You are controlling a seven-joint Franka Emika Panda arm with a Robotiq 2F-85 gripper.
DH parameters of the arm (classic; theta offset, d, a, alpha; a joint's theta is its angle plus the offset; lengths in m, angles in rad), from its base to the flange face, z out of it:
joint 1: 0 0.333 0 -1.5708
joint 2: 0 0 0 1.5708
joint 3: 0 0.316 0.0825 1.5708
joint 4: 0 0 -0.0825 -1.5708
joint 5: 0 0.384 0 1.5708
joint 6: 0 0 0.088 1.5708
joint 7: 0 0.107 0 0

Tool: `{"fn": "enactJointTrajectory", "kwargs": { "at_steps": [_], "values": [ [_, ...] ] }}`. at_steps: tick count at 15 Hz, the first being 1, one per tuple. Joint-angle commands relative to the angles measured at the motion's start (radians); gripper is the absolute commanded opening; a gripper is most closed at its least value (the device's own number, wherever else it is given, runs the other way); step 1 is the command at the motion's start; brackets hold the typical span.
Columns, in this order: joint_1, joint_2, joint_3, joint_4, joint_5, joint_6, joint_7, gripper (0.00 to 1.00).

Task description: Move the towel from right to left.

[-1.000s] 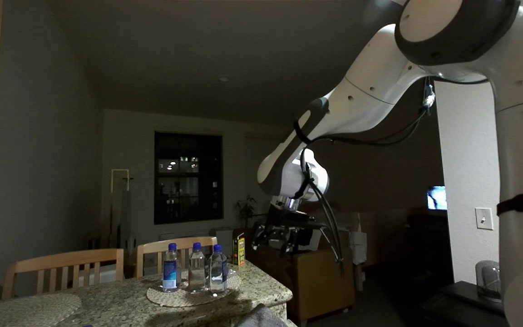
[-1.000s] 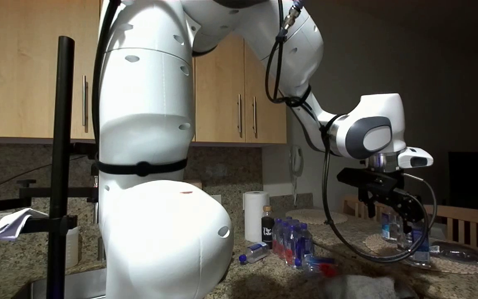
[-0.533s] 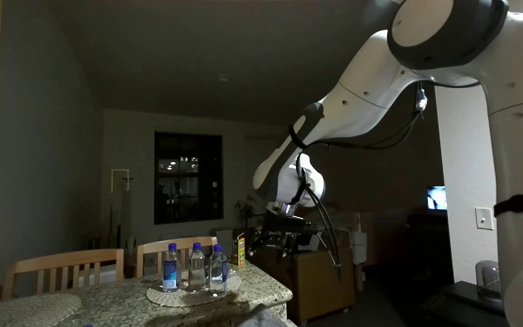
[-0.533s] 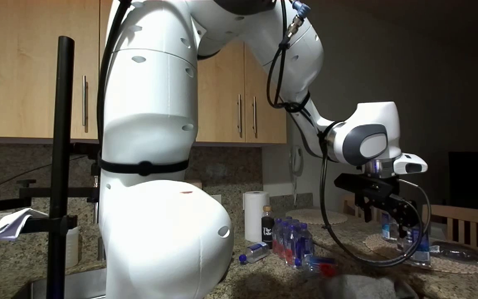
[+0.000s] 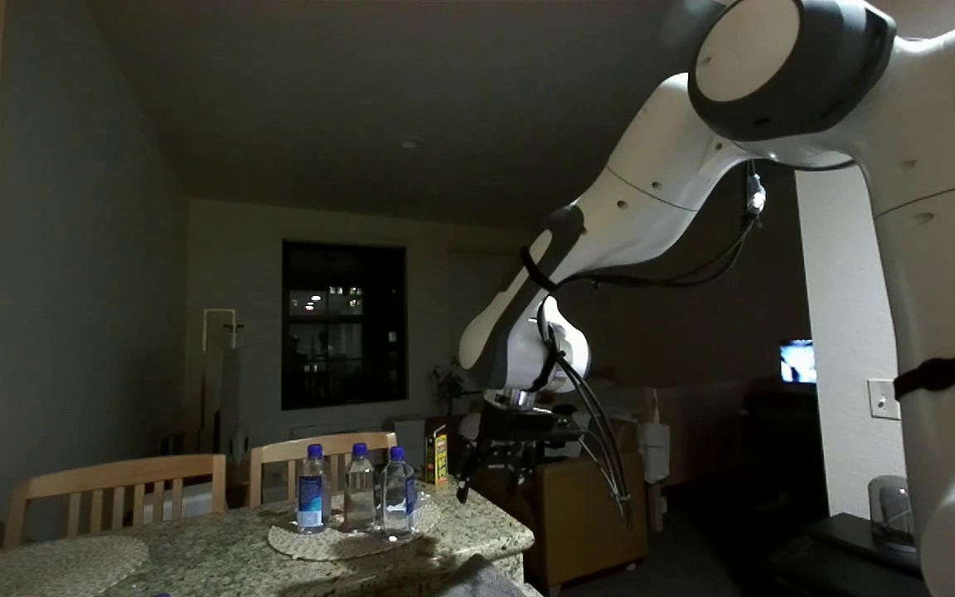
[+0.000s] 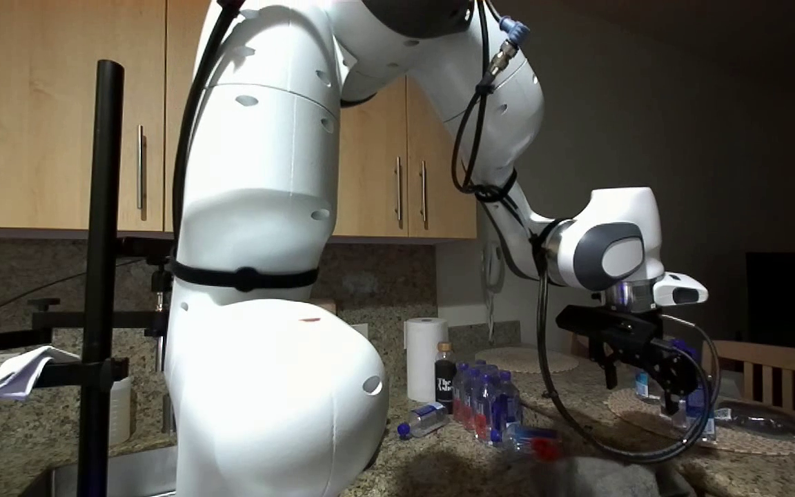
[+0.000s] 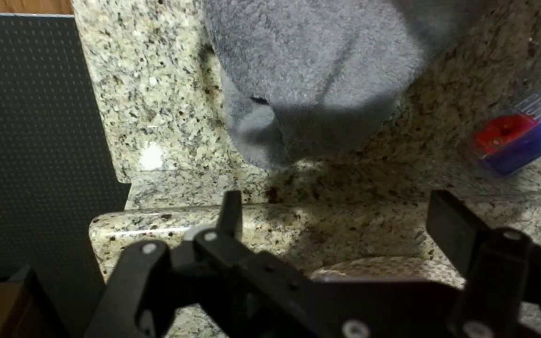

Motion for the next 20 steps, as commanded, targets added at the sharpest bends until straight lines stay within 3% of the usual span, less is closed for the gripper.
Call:
{"fn": "enactJointTrajectory", "kwargs": {
  "at_steps": [1,8,17,18,20],
  "values": [
    [-0.006,0.05,0.016,-0.009,-0.049,0.058,0.039,1.0],
    [-0.003,0.175,0.047,0.022,-0.045,0.161,0.034,1.0],
    [0.022,0.332,0.019,0.125,-0.129,0.153,0.132,1.0],
    [0.022,0.343,0.018,0.134,-0.136,0.145,0.138,0.75],
    [0.025,0.363,0.015,0.148,-0.146,0.136,0.15,0.67]
  ]
}}
